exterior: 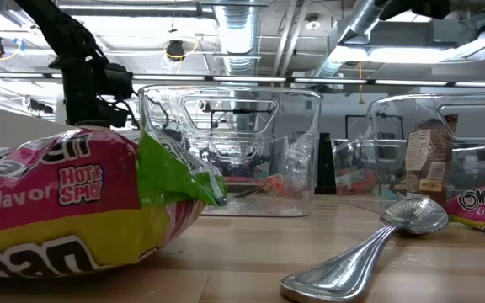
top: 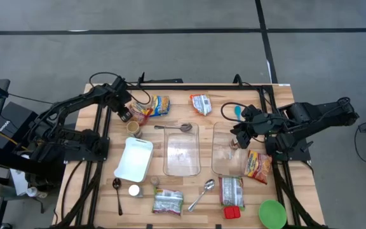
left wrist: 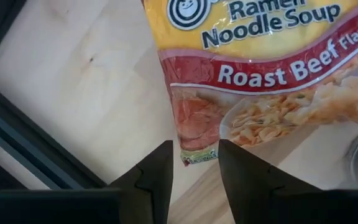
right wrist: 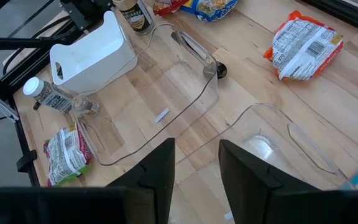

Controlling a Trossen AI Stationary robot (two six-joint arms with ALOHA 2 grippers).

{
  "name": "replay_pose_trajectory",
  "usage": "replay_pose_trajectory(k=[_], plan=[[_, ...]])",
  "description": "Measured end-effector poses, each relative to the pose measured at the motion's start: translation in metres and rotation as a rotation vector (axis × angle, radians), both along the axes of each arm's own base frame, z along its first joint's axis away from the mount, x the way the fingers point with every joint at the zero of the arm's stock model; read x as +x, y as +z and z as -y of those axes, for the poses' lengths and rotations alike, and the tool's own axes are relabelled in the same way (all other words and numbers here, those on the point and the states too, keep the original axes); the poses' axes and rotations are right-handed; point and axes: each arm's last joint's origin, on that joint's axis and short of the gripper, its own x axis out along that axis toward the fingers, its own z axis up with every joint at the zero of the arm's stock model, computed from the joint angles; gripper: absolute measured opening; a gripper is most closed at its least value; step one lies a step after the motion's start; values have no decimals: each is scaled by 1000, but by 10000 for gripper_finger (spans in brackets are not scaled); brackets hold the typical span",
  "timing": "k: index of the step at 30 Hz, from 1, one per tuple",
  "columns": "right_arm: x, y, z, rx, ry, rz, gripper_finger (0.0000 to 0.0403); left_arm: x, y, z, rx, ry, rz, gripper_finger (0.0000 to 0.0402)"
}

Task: Pick & Place Food Item
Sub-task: Put the top red noodle pack into the left transparent bin

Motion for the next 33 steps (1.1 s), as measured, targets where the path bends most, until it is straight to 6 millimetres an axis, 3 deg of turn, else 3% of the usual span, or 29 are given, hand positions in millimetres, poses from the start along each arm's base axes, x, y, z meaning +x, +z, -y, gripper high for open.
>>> replay_pose_trajectory(k=[15, 33], plan=[[0, 0, 0, 15, -13, 10, 119, -4, -3, 1, -10, -79, -43, 194], [0, 0, 0, 20, -18, 12, 119, -7, -20, 5, 20, -152, -49, 194]])
